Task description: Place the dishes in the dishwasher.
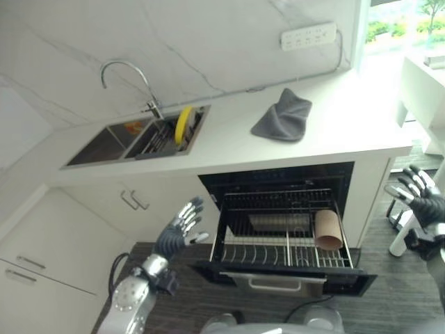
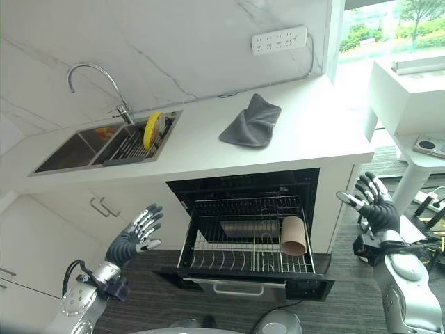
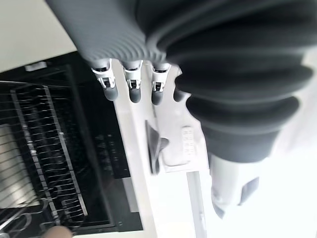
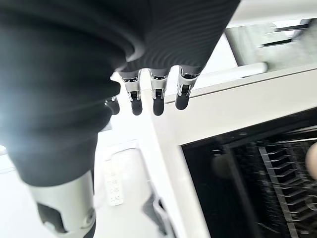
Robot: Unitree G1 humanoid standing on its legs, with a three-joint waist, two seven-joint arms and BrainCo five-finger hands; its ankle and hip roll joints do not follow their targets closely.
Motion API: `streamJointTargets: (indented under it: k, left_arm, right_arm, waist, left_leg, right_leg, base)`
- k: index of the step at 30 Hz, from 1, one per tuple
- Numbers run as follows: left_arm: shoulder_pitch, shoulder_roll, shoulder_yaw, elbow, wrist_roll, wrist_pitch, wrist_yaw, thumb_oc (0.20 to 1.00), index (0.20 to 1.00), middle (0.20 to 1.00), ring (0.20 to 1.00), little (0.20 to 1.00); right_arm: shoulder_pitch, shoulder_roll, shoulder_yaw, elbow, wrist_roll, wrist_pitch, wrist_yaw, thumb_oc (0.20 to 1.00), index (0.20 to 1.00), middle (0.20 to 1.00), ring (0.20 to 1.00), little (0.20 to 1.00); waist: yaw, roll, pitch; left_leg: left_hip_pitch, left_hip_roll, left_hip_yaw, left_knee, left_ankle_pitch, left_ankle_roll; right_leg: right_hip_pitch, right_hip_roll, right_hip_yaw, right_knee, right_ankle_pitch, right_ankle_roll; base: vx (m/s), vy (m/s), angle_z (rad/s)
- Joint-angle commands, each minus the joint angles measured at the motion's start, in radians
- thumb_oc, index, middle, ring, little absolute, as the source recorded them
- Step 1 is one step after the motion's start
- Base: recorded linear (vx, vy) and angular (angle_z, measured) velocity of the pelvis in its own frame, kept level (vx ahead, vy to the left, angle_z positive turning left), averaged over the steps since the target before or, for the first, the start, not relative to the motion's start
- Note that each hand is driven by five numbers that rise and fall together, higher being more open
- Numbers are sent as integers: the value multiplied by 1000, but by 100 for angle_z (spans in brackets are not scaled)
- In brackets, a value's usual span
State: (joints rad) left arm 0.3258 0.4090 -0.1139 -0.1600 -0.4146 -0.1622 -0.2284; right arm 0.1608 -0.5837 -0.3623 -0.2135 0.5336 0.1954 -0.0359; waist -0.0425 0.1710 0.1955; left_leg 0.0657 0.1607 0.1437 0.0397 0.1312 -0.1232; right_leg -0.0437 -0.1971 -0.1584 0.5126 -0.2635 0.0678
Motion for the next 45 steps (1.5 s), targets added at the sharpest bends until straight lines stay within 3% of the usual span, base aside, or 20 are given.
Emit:
streamJointTargets:
  k: [1,10,16,19,31,36,37,38,39,40,41,42,43,45]
  left_arm:
    - [-85,89,57,-51,-34,-116,64,1000,1000,1000,1000,1000]
    - [-249,63,134,-87,-86,-250,204,1000,1000,1000,1000,1000]
    - [-329,23,154,-104,-84,-283,307,1000,1000,1000,1000,1000]
    - [-340,9,171,-110,-132,-274,338,1000,1000,1000,1000,1000]
    - [-338,-4,198,-132,-221,-192,288,1000,1000,1000,1000,1000]
    - [-276,-18,240,-145,-316,-136,225,1000,1000,1000,1000,1000]
    - [-261,-23,240,-156,-329,-119,200,1000,1000,1000,1000,1000]
    - [-253,-36,239,-165,-342,-120,179,1000,1000,1000,1000,1000]
    - [-238,-47,242,-177,-357,-129,174,1000,1000,1000,1000,1000]
    - [-228,-52,243,-184,-370,-139,160,1000,1000,1000,1000,1000]
    - [-241,-45,237,-176,-363,-151,134,1000,1000,1000,1000,1000]
    - [-269,-24,249,-158,-386,-122,100,1000,1000,1000,1000,1000]
    - [-281,-17,256,-162,-371,-70,76,1000,1000,1000,1000,1000]
    - [-279,-12,268,-159,-370,-70,74,1000,1000,1000,1000,1000]
  right_arm:
    - [-118,50,-19,-51,42,-125,-74,1000,1000,1000,1000,1000]
    - [-177,99,46,-89,-43,-219,-131,1000,1000,1000,1000,1000]
    - [-210,110,87,-100,-83,-247,-142,1000,1000,1000,1000,1000]
    - [-218,116,103,-100,-87,-249,-144,1000,1000,1000,1000,1000]
    - [-210,109,140,-112,-99,-261,-106,1000,1000,1000,1000,1000]
    - [-167,109,127,-143,-97,-267,-59,1000,1000,1000,1000,1000]
    - [-147,93,111,-153,-96,-263,-56,1000,1000,1000,1000,1000]
    - [-162,71,103,-129,-110,-247,-62,1000,1000,1000,1000,1000]
    - [-198,52,104,-103,-107,-250,-60,1000,1000,1000,1000,1000]
    - [-203,43,93,-104,-99,-259,-67,1000,1000,1000,1000,1000]
    - [-190,31,62,-123,-99,-254,-91,1000,1000,1000,1000,1000]
    - [-169,47,27,-129,-109,-255,-100,1000,1000,1000,1000,1000]
    - [-145,92,6,-154,-109,-250,-100,1000,1000,1000,1000,1000]
    - [-173,119,30,-139,-114,-247,-84,1000,1000,1000,1000,1000]
  waist:
    - [4,-67,-10]
    - [15,-128,-83]
    - [9,-156,-106]
    - [10,-164,-109]
    - [8,-174,-122]
    - [2,-173,-116]
    - [8,-175,-97]
    - [20,-181,-83]
    - [20,-182,-78]
    - [11,-180,-82]
    - [-14,-173,-88]
    - [-31,-173,-87]
    - [-22,-189,-78]
    - [-5,-181,-74]
  left_leg:
    - [-45,-14,5,125,-151,6]
    - [54,-18,6,-111,-119,20]
    - [65,-25,7,-127,-147,33]
    - [64,-25,10,-127,-148,41]
    - [70,-9,18,-127,-166,39]
    - [78,5,51,-118,-138,20]
    - [23,1,32,-38,-114,2]
    - [-24,-6,-28,41,-128,-2]
    - [-17,12,-35,48,-145,1]
    - [8,57,-11,25,-119,-7]
    - [48,72,20,-31,-151,-12]
    - [67,41,62,-60,-180,1]
    - [80,-47,69,-69,-223,33]
    - [105,-75,93,-98,-227,56]
  right_leg:
    - [175,31,-82,-353,118,4]
    - [198,57,-93,-528,206,39]
    - [200,64,-83,-581,234,45]
    - [194,65,-77,-584,241,43]
    - [195,80,-60,-600,229,38]
    - [189,101,-41,-600,226,24]
    - [195,101,-27,-600,230,15]
    - [194,96,-14,-600,233,8]
    - [184,82,-3,-600,241,14]
    - [172,64,-2,-600,250,23]
    - [156,-1,-6,-600,272,72]
    - [140,-78,-27,-600,321,128]
    - [85,-178,-84,-579,488,153]
    - [47,-150,-122,-492,465,148]
  base:
    - [-314,-167,24]
    - [-228,-75,8]
    - [-115,-46,-2]
    - [-92,-42,-19]
    - [-25,-85,-3]
    - [43,-136,-9]
    - [-52,-39,20]
    - [-151,207,31]
    - [-183,537,11]
    - [-174,1186,4]
    - [-85,1546,-10]
    - [-54,1803,44]
    - [-63,1387,54]
    - [-91,727,16]
